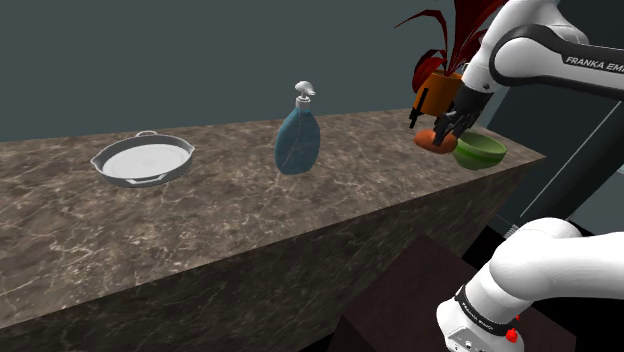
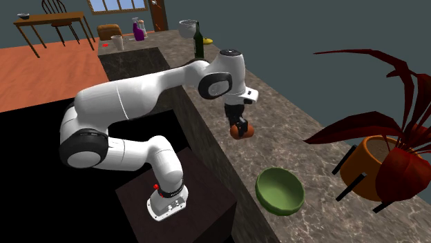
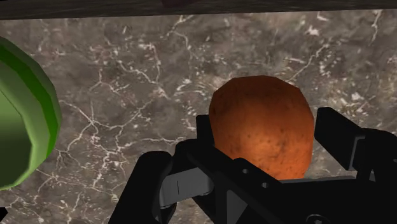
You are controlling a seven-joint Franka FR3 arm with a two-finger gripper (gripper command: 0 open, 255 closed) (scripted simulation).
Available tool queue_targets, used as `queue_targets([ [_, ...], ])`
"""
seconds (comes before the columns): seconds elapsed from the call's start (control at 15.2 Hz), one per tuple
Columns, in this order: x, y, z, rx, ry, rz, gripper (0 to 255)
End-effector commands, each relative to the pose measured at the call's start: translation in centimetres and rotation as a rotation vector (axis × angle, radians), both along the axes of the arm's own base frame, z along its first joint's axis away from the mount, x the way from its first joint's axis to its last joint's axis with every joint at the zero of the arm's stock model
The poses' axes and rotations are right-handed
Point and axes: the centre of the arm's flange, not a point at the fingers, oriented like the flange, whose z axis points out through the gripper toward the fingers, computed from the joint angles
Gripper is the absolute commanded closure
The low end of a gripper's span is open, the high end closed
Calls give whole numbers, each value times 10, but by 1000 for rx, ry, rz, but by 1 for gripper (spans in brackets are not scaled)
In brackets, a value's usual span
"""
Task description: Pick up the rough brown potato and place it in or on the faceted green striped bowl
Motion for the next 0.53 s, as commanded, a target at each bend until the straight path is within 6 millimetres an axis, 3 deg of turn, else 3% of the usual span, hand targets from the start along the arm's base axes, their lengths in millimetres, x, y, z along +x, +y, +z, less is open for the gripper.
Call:
queue_targets([
  [0.0, 0, 0, 9, 0, 0, 0, 255],
  [0.46, 0, 0, 46, 0, 0, 0, 255],
])
